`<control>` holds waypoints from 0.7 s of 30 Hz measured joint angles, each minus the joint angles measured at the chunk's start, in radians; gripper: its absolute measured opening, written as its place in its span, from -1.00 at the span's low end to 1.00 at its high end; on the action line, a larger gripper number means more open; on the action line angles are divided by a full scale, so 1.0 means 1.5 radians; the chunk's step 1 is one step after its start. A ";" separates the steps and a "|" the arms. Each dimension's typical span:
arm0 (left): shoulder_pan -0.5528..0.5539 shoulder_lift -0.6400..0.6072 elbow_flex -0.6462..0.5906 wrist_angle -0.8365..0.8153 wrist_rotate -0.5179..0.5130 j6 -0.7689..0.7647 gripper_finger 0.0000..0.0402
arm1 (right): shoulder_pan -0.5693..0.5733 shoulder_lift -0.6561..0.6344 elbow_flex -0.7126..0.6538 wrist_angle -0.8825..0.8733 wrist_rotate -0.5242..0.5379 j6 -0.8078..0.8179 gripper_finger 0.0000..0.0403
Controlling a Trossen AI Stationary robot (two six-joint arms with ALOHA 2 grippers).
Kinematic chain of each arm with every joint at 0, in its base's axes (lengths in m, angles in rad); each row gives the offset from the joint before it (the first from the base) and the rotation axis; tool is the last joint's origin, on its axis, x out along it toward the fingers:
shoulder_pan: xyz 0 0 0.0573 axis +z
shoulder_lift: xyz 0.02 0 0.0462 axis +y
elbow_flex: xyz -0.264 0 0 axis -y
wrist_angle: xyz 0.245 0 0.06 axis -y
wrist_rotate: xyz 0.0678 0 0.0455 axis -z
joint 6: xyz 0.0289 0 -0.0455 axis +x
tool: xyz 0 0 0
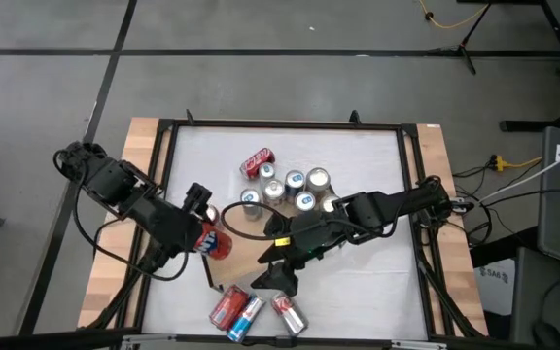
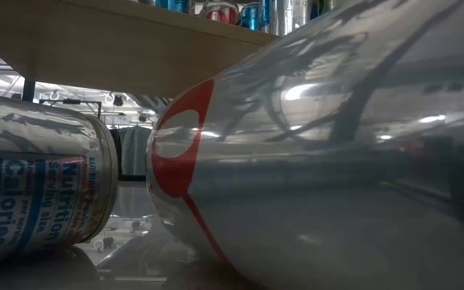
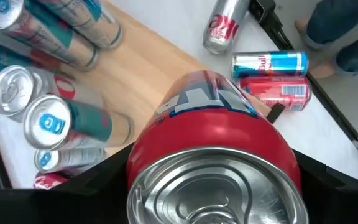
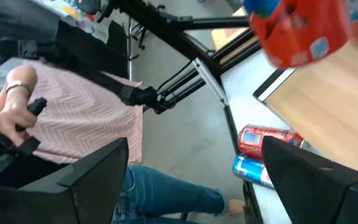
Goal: Place canned beverage on shelf
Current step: Put the red soda can on the shelf aligned with the other red soda can
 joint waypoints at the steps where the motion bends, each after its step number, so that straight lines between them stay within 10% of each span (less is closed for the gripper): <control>1: 0.002 0.005 0.000 0.000 0.004 0.000 0.42 | 0.000 0.000 0.000 0.000 0.006 0.000 0.77; 21: 0.021 0.143 0.000 -0.036 0.057 0.170 0.42 | 0.000 0.000 0.000 0.000 0.011 0.000 0.77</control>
